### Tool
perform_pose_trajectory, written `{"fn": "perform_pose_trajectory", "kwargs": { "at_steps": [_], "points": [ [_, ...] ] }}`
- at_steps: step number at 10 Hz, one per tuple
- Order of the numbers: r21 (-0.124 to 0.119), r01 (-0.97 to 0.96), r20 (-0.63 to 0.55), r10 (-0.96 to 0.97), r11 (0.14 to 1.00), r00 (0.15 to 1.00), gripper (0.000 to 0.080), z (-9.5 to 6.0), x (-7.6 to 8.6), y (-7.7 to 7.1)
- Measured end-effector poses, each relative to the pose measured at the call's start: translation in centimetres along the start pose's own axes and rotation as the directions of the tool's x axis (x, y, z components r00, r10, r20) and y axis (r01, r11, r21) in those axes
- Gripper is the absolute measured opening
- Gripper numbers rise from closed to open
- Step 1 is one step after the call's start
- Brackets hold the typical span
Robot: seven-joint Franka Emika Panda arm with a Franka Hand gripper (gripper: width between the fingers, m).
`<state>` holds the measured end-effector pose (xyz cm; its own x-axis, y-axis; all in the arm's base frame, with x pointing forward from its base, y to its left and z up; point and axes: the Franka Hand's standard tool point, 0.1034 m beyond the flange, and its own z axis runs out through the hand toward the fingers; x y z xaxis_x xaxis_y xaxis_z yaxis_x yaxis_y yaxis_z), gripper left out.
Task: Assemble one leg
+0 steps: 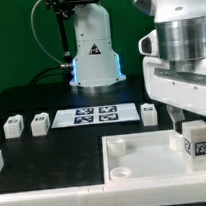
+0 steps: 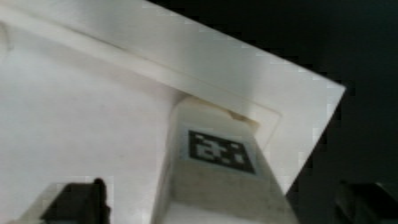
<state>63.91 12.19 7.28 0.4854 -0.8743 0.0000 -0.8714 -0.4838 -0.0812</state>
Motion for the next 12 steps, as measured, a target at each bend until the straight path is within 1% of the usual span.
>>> {"fn": "perform_pose_trajectory", "kwargs": {
  "at_steps": [2, 3, 4, 5, 6, 7, 8, 9, 10, 11, 12],
  "points": [
    [-0.004, 0.181, -0.001, -0.181, 0.983, 0.983, 0.0645, 0.19, 0.29, 0.2],
    [-0.015, 0.324, -0.011, -0.324, 0.946, 0.946, 0.0649, 0.18, 0.21, 0.16],
    [-0.05, 0.573, -0.028, -0.575, 0.818, 0.818, 0.0649, 0.15, -0.18, 0.0],
    [-0.056, 0.731, -0.027, -0.732, 0.681, 0.68, 0.0649, -0.18, -0.1, -0.42],
    [-0.06, 0.817, -0.019, -0.819, 0.573, 0.573, 0.0649, -0.18, -0.05, -0.43],
    [-0.059, 0.796, -0.021, -0.798, 0.602, 0.602, 0.0649, -0.14, -0.08, -0.42],
    [-0.059, 0.787, -0.022, -0.789, 0.614, 0.614, 0.0526, -0.14, -0.06, -0.41],
    [-0.058, 0.761, -0.024, -0.762, 0.647, 0.647, 0.039, -0.13, -0.06, -0.41],
    [-0.059, 0.694, -0.028, -0.696, 0.717, 0.717, 0.039, -0.1, 0.16, -0.24],
    [-0.056, 0.598, -0.035, -0.6, 0.799, 0.799, 0.0293, -0.08, 0.26, -0.19],
    [-0.053, 0.515, -0.041, -0.517, 0.856, 0.855, 0.0293, -0.07, 0.34, -0.15]
  ]
}}
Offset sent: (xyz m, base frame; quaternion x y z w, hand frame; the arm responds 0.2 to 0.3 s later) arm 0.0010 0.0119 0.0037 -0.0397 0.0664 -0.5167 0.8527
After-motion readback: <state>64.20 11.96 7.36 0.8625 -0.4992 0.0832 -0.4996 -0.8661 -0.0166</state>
